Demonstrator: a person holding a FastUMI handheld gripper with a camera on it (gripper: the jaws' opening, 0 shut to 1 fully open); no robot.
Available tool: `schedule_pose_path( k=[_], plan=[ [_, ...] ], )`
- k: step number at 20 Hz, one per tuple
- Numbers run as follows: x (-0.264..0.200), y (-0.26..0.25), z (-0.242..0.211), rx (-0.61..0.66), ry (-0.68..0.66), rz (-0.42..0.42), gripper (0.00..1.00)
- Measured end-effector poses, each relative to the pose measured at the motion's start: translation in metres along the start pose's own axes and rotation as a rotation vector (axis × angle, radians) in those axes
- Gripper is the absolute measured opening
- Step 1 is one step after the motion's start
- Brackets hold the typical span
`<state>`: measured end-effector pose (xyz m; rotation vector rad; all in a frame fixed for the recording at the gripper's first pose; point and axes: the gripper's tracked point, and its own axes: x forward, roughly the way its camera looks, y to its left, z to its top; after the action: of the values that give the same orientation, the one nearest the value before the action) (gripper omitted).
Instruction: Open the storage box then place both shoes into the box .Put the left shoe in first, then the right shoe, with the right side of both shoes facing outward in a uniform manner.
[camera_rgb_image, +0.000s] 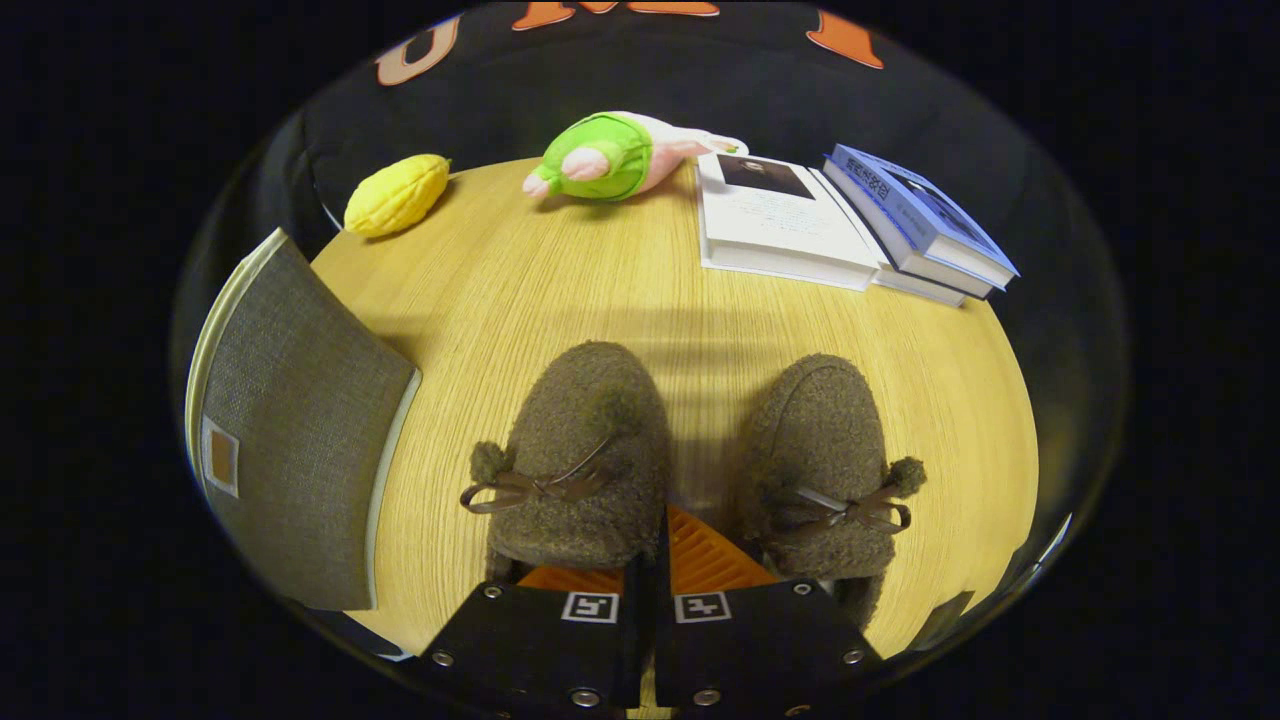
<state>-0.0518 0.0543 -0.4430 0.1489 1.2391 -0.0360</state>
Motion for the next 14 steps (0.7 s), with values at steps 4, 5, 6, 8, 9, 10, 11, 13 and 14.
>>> schedule_pose_path(
  k=[4,5,6,8,9,10,11,13,14],
  plan=[
    [-0.020,0.011,0.010,0.092,-0.012,0.055,0.02],
    [-0.028,0.016,0.012,0.114,-0.007,0.076,0.02],
    [-0.036,0.022,0.015,0.134,-0.004,0.096,0.02],
    [-0.054,0.033,0.022,0.161,0.001,0.124,0.02],
    [-0.063,0.039,0.025,0.168,0.005,0.136,0.02],
    [-0.073,0.045,0.029,0.174,0.007,0.148,0.02],
    [-0.084,0.053,0.033,0.175,0.005,0.162,0.02],
    [-0.108,0.069,0.046,0.175,-0.013,0.197,0.02],
    [-0.119,0.079,0.052,0.178,-0.023,0.215,0.02]
  ],
)
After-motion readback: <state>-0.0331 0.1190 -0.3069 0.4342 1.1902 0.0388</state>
